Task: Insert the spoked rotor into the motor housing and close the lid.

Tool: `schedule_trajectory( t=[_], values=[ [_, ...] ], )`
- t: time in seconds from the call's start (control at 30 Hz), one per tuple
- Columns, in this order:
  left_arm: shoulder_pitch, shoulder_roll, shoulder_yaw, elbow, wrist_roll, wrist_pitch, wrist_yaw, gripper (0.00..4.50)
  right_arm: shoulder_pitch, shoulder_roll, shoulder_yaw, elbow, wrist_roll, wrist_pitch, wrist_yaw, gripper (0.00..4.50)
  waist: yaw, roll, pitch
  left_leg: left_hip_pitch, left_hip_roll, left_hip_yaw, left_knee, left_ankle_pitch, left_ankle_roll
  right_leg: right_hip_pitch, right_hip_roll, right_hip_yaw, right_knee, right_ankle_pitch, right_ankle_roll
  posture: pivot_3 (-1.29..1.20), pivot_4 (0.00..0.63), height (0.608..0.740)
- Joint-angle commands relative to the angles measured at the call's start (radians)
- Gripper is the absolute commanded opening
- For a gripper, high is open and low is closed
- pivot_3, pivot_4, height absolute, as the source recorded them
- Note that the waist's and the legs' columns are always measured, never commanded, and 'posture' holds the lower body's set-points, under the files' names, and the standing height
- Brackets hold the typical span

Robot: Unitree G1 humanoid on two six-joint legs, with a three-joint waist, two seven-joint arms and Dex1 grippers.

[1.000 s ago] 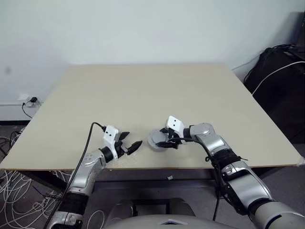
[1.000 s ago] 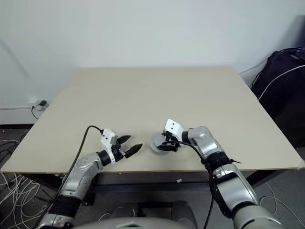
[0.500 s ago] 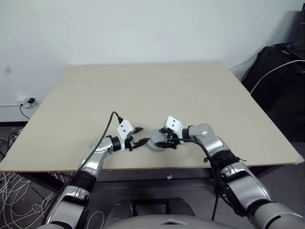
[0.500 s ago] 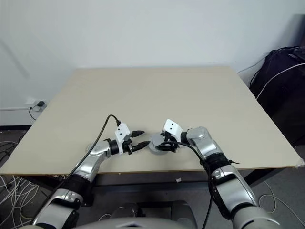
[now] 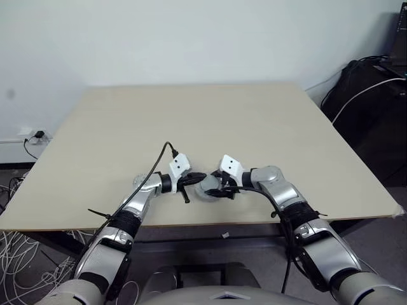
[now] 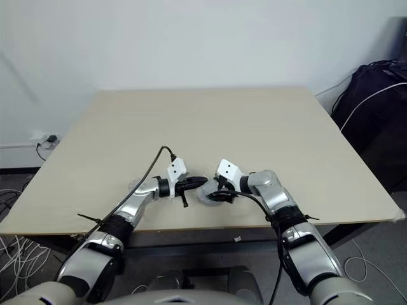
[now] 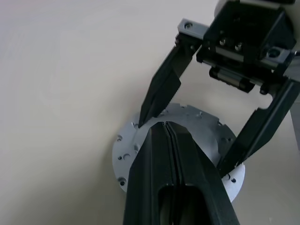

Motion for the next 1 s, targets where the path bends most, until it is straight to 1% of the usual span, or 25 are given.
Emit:
schedule_trajectory(
  t=[0.03, 0.33, 0.47, 0.63, 1.0],
  values=[
    [-0.041, 0.003, -0.014, -0.008, 0.016, 0.008, -0.031, 0.02, 0.009, -0.005, 0.01, 0.007, -0.021, 0.027, -0.015, 3.3, -0.001, 0.0, 0.0, 0.0, 0.0, 0.0, 0.0, 0.0, 0.0, 0.0, 0.0, 0.0, 0.0, 0.0, 0.0, 0.0, 0.0, 0.74],
    [-0.022, 0.011, -0.026, -0.063, 0.031, 0.067, -0.051, 0.02, 0.015, -0.004, 0.009, -0.007, -0.019, 0.043, -0.018, 3.3, -0.003, 0.0, 0.0, -0.002, 0.0, -0.001, 0.0, 0.0, 0.0, 0.0, 0.0, 0.0, 0.0, 0.0, 0.0, 0.0, 0.0, 0.74],
    [-0.009, 0.027, -0.067, -0.092, 0.095, 0.102, -0.024, 0.02, 0.021, -0.002, 0.007, -0.023, -0.017, 0.058, -0.026, 3.3, -0.003, 0.0, 0.0, -0.002, 0.0, -0.001, 0.0, 0.0, 0.0, 0.0, 0.0, 0.0, 0.0, 0.0, 0.0, 0.0, 0.0, 0.74],
    [0.003, 0.029, -0.1, -0.124, 0.127, 0.141, -0.018, 0.02, 0.028, -0.001, 0.008, -0.037, -0.018, 0.065, -0.032, 3.3, -0.003, 0.0, 0.0, -0.001, 0.0, -0.001, 0.0, 0.0, 0.0, -0.001, 0.0, -0.001, 0.0, 0.0, 0.0, 0.0, 0.0, 0.74],
    [-0.013, 0.019, -0.105, -0.134, 0.133, 0.21, 0.002, 0.02, 0.043, -0.016, 0.011, -0.086, -0.014, 0.072, -0.025, 3.3, -0.003, 0.0, 0.0, -0.001, 0.0, -0.002, 0.0, 0.0, 0.0, -0.001, 0.0, -0.001, 0.0, 0.0, 0.0, 0.0, 0.0, 0.74]
  ],
)
